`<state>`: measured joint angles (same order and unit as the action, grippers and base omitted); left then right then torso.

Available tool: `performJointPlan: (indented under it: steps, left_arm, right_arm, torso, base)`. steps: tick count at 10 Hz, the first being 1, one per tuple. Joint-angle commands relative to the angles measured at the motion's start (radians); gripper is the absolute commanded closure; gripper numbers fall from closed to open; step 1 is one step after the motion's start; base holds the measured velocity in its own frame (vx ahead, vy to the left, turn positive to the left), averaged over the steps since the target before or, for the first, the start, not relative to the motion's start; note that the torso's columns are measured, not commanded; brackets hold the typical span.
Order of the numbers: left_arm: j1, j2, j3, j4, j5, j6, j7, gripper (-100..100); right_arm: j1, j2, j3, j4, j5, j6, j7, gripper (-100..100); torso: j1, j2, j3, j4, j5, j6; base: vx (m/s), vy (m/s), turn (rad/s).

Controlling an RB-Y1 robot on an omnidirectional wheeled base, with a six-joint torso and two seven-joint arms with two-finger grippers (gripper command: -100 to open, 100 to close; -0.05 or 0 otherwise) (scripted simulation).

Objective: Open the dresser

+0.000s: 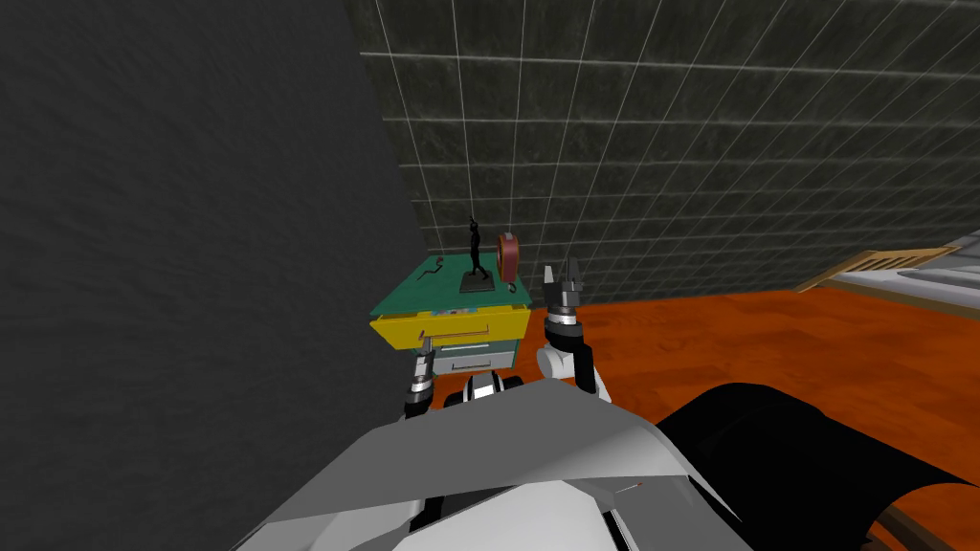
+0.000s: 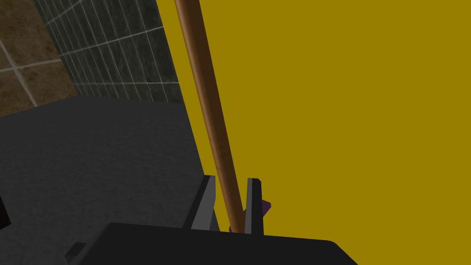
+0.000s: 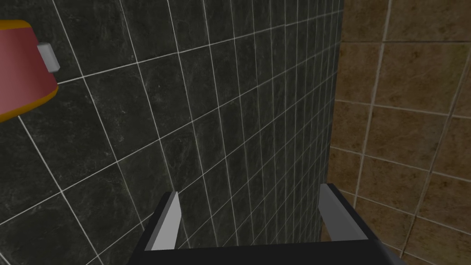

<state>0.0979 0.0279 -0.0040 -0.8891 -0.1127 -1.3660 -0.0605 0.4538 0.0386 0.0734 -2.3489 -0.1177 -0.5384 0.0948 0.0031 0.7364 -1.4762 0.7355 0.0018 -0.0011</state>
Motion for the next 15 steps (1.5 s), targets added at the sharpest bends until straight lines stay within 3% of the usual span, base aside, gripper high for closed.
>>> performJointPlan:
  steps: [1, 4, 7, 8, 9, 11, 12, 13, 15]
  left_arm:
    - [-0.074, -0.004, -0.006, 0.071, 0.011, 0.011, -0.014, 100]
    - [-0.179, -0.011, -0.017, 0.178, 0.030, 0.026, -0.038, 100]
    - [-0.265, -0.014, -0.023, 0.237, 0.039, 0.034, -0.050, 100]
    - [-0.306, -0.018, -0.029, 0.292, 0.049, 0.042, -0.062, 100]
    - [-0.329, -0.018, -0.029, 0.292, 0.049, 0.042, -0.062, 100]
    - [-0.329, -0.018, -0.029, 0.292, 0.049, 0.042, -0.062, 100]
    - [-0.370, -0.021, -0.034, 0.339, 0.059, 0.050, -0.073, 100]
    - [-0.387, -0.021, -0.034, 0.347, 0.059, 0.050, -0.073, 100]
    - [-0.348, -0.009, -0.029, 0.306, 0.050, 0.064, -0.054, 100]
  right_arm:
    - [0.000, 0.000, 0.000, 0.000, 0.000, 0.000, 0.000, 0]
    - [0.000, 0.000, 0.000, 0.000, 0.000, 0.000, 0.000, 0]
    - [0.000, 0.000, 0.000, 0.000, 0.000, 0.000, 0.000, 0]
    - [0.000, 0.000, 0.000, 0.000, 0.000, 0.000, 0.000, 0]
    - [0.000, 0.000, 0.000, 0.000, 0.000, 0.000, 0.000, 0]
    - [0.000, 0.000, 0.000, 0.000, 0.000, 0.000, 0.000, 0]
    - [0.000, 0.000, 0.000, 0.000, 0.000, 0.000, 0.000, 0]
    - [0.000, 0.000, 0.000, 0.000, 0.000, 0.000, 0.000, 0]
    - [0.000, 0.000, 0.000, 0.000, 0.000, 0.000, 0.000, 0]
  torso:
    - [-0.001, 0.000, 0.000, 0.000, 0.000, 0.000]
    - [-0.001, -0.001, -0.001, 0.001, -0.001, 0.001]
    - [-0.002, 0.001, 0.000, 0.003, -0.002, -0.001]
    - [-0.002, 0.001, 0.000, 0.003, -0.002, 0.000]
    - [-0.003, 0.003, 0.001, 0.003, -0.002, 0.000]
    - [-0.005, 0.005, 0.002, 0.008, -0.004, 0.000]
    - [-0.005, 0.004, 0.001, 0.007, -0.004, 0.001]
    - [-0.004, 0.008, 0.003, 0.007, -0.003, 0.000]
    - [-0.005, 0.006, 0.003, 0.007, -0.003, 0.000]
  base:
    - [-0.095, 0.008, 0.047]
    - [-0.131, 0.037, 0.057]
    - [-0.102, 0.028, 0.054]
    - [-0.104, 0.022, 0.071]
    - [-0.097, 0.019, 0.039]
    - [-0.030, 0.007, 0.001]
    - [-0.067, 0.023, 0.071]
    - [-0.087, 0.024, 0.053]
    - [-0.051, -0.007, -0.016]
